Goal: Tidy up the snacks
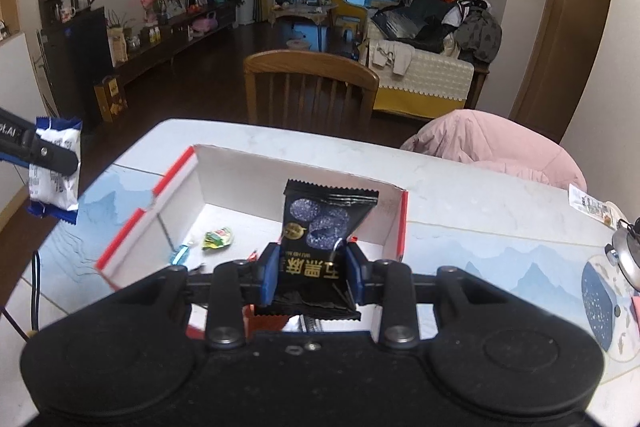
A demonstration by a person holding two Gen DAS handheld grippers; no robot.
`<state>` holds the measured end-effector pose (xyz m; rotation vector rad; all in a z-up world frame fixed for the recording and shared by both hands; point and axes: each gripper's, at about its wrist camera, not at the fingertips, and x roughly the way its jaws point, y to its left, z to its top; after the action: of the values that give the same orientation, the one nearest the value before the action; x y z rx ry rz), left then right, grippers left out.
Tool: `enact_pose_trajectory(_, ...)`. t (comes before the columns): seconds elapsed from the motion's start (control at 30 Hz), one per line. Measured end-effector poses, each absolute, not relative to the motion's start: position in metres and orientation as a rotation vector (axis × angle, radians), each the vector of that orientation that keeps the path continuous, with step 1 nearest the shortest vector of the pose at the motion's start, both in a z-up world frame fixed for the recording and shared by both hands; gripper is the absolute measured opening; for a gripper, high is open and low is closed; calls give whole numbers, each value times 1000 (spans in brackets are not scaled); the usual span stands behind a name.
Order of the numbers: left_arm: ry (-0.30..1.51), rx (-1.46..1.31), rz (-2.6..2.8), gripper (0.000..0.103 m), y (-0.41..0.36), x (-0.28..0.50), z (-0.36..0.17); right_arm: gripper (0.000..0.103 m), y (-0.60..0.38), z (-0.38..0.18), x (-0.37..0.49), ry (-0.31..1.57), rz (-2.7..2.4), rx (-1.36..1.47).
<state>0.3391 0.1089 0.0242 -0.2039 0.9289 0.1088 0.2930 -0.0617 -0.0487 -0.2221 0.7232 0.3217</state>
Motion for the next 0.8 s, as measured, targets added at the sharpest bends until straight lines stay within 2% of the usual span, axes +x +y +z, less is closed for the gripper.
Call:
enact_pose_trajectory(0.4, 1046, -101, 44, 46, 65, 410, -25, 33, -65, -94, 345, 859, 319, -271)
enact_pose_trajectory(0.8, 1147, 16, 6, 46, 33, 436, -72, 33, -60, -132, 361, 963, 377, -350)
